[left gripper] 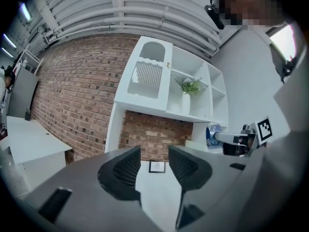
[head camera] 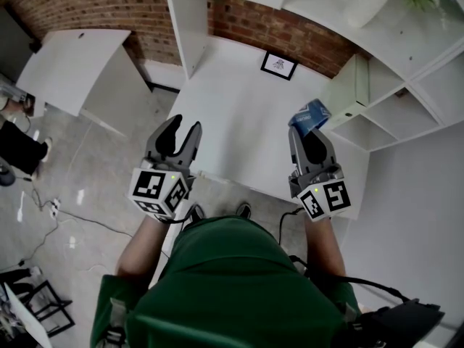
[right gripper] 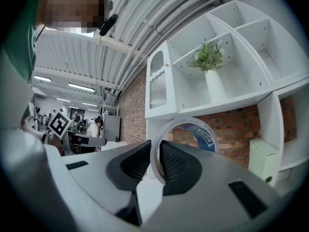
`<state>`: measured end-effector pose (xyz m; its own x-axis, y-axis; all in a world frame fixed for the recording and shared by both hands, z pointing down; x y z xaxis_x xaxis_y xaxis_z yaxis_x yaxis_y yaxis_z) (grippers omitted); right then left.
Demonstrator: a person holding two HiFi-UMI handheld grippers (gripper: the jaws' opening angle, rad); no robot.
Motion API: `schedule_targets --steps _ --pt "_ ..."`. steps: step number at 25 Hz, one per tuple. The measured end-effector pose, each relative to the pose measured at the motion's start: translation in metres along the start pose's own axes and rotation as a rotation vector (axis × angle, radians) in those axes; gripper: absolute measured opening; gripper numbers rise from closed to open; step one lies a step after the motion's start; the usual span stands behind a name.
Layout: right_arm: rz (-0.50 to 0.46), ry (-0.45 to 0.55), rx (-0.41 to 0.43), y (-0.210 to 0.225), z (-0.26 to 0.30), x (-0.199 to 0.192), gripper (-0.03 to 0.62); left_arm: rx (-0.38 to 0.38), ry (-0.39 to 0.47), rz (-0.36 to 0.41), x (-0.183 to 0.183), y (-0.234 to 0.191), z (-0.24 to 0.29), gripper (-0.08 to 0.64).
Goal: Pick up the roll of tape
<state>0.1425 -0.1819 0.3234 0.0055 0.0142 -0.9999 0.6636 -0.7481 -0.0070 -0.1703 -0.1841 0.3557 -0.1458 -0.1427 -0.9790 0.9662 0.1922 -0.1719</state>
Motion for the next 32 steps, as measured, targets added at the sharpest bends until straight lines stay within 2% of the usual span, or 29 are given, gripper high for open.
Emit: schedule_targets --steps 13,32 --pt "0.000 -0.014 0.036 0.009 -0.005 -0.003 0.069 0.029 0.013 -0.013 -0.005 0.009 0.001 0.192" --pt "0.008 -0.025 0.091 0.048 -0.031 -0.007 0.069 0.067 -0.002 -0.023 -0.015 0.057 0.012 0.192"
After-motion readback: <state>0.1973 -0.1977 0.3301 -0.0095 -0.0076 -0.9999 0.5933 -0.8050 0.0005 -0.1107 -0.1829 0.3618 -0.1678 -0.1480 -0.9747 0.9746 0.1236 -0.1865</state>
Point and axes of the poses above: the fingertips, and each gripper's own axes: z forward along the fingers, y to its right, x out of its top, the point moved 9 cm from there along -z, backward along the fingers, and after that the axes turned 14 degrees about x, right-handed, at the moved point
